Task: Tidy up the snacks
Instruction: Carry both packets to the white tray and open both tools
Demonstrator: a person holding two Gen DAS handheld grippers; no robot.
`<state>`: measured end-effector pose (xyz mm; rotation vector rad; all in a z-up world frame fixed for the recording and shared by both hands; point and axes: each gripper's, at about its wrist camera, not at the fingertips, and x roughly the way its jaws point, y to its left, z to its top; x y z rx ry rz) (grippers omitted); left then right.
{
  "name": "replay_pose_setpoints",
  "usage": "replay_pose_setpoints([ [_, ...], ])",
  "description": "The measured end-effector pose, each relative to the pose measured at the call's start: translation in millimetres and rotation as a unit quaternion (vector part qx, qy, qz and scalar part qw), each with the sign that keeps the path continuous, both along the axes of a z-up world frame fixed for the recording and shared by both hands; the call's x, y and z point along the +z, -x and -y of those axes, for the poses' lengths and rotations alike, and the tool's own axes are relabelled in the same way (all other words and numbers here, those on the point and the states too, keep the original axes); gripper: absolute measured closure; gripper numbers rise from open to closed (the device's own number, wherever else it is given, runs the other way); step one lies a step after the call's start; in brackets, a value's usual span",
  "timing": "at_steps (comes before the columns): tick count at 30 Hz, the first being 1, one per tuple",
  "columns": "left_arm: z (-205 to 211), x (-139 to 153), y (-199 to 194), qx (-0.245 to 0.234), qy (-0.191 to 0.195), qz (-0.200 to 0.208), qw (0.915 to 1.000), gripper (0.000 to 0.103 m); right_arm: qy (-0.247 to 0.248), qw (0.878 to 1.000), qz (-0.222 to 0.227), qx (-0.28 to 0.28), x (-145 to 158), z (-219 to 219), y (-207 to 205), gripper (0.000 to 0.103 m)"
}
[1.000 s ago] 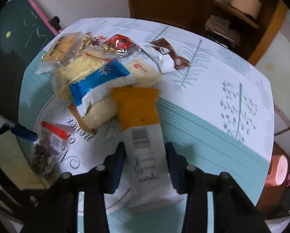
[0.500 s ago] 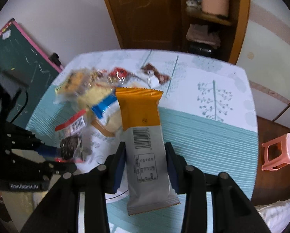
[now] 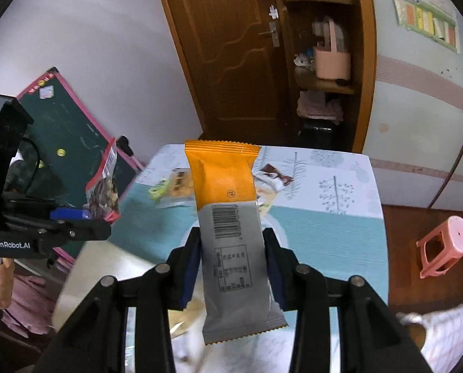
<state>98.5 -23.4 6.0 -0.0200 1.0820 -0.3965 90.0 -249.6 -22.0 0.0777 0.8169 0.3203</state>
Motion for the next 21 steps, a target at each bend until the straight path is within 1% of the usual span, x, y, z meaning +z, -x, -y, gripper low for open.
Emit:
replay_pose_setpoints([
  [2,-12.2,9.0,25.1,-0.005,0.003,0.019,0.9998,0.073,-0.015,1.000,0.001,0.000,5.8,-12.9,23.0,0.064],
  [6,-20.3,12.1,63.8,-0.012,-0.005,0.049,0.9987,0.073,-0.045,0.999,-0.002,0.000,10.2,-37.8,62.6,0.064],
  [8,-23.3,9.0,79.0,-0.015,-0.013,0.060,0.9980,0.073,-0.063,0.998,-0.007,-0.003,7.1,-47.3,78.5,0.064],
  [11,-22.6,-2.3,95.7,-0.012,-0.035,0.072,0.9967,0.073,-0.090,0.995,-0.032,-0.008,-3.0,-56.4,91.6,0.064],
  [15,-19.5,-23.7,111.3,-0.010,-0.066,0.080,0.9946,0.072,-0.088,0.994,-0.066,-0.010,-21.1,-70.5,99.7,0.064],
  [18,-16.0,-39.2,113.2,-0.001,-0.088,0.082,0.9927,0.072,-0.072,0.995,-0.068,-0.009,-26.5,-79.1,107.8,0.063],
  [21,-18.3,-54.3,114.2,0.007,-0.095,0.073,0.9928,0.072,-0.053,0.996,-0.066,-0.012,-29.1,-86.0,116.5,0.063],
])
